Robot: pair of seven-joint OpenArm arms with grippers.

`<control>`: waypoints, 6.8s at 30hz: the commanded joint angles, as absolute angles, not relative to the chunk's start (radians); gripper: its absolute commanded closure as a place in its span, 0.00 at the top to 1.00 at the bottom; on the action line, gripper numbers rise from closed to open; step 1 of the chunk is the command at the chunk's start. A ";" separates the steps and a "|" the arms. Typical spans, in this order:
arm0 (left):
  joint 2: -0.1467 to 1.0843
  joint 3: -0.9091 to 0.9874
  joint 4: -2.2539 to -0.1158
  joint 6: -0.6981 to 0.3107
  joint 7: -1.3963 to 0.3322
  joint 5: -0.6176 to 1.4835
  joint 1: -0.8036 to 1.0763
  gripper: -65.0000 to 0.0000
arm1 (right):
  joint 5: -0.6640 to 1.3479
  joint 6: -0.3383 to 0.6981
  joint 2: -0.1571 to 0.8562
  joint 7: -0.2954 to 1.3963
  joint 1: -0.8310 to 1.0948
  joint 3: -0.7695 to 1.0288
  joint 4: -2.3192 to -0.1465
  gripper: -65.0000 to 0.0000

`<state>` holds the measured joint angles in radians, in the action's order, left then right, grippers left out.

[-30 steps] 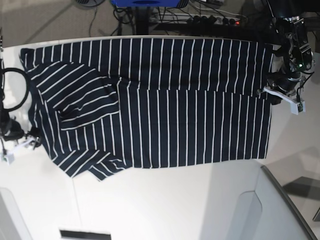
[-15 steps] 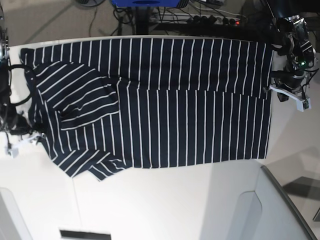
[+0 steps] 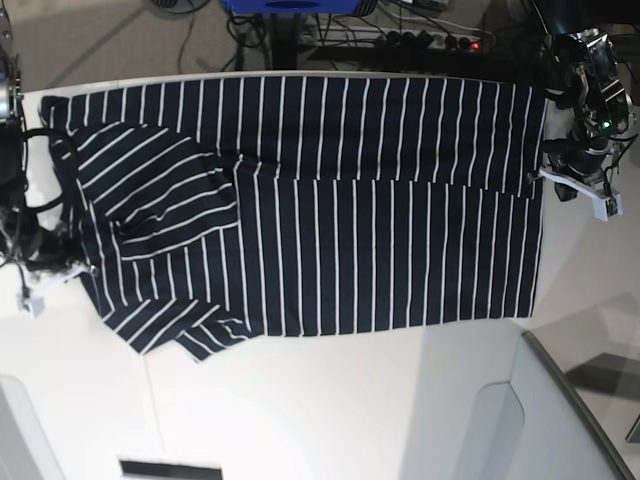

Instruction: Layout the t-shirt on the table in an organized manner, then fold the t-shirt properly

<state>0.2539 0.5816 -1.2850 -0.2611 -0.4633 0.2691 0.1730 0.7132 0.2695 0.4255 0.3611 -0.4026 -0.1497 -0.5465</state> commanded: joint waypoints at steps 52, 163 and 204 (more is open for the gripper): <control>0.257 0.587 -1.296 -0.260 -0.444 0.275 0.173 0.00 | 0.716 0.130 0.371 0.799 -0.271 0.130 -1.032 0.62; 0.308 0.559 -0.900 -0.282 -0.565 0.275 -0.228 0.79 | 0.717 0.127 0.329 0.734 -0.131 0.002 -1.354 0.00; 0.305 0.386 -1.471 -0.384 -0.723 0.275 0.076 0.00 | 0.717 0.127 0.344 0.725 -0.137 0.004 -1.293 0.00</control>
